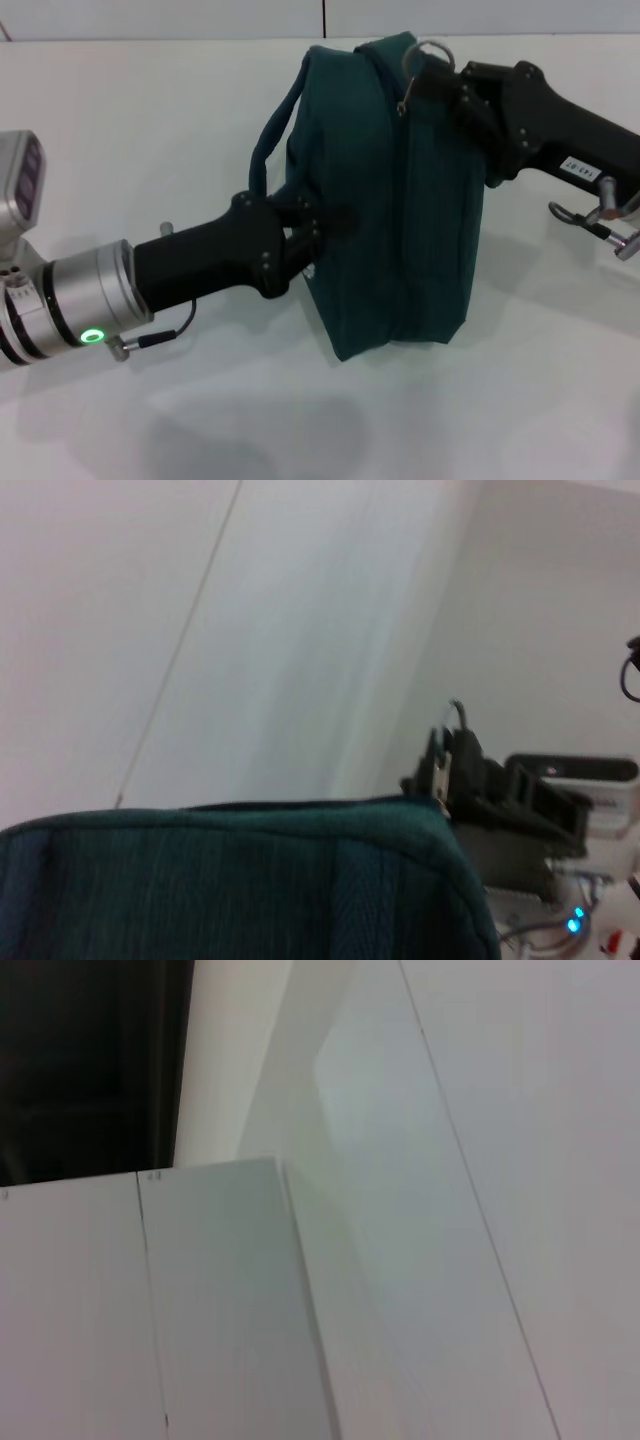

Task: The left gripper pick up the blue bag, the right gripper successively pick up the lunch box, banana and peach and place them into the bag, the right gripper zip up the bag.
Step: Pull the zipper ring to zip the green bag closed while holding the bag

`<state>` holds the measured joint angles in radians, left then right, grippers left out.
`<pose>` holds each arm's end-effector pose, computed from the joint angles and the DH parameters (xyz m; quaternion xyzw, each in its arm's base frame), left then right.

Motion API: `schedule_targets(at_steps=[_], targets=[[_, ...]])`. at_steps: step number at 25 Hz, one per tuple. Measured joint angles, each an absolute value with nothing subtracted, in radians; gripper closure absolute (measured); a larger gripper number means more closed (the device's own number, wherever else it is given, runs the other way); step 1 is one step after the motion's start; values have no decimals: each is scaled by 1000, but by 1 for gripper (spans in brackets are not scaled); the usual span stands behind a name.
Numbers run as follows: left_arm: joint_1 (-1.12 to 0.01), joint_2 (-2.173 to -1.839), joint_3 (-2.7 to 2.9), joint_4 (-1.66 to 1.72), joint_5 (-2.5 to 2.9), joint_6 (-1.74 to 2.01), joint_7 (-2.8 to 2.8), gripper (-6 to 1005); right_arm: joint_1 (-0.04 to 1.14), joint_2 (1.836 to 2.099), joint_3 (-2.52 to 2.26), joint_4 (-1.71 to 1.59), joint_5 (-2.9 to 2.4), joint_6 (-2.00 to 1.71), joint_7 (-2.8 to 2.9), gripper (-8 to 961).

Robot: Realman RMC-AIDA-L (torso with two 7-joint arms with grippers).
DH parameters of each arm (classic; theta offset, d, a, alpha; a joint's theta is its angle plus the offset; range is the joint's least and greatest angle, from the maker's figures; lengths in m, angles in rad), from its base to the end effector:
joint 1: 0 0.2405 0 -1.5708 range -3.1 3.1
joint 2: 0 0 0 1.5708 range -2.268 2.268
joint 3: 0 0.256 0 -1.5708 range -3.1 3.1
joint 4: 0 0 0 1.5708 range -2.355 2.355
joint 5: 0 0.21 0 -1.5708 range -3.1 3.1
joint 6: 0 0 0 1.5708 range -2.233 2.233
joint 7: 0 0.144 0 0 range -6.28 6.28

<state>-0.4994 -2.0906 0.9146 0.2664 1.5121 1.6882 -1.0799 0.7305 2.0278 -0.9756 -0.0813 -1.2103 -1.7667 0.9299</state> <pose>-0.2376 0.2820 -0.0451 -0.8724 -0.2031 -0.4379 0.0769 0.1805 0.3328 -0.0165 -0.8358 0.1035 0.5291 0.1043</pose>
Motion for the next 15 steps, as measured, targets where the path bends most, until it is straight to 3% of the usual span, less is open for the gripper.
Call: schedule_targets(at_steps=[15], targets=[[-504, -2086, 1052, 294, 1516, 1760, -1063, 924, 732, 2028, -973, -90, -1172, -1701, 1001, 944]])
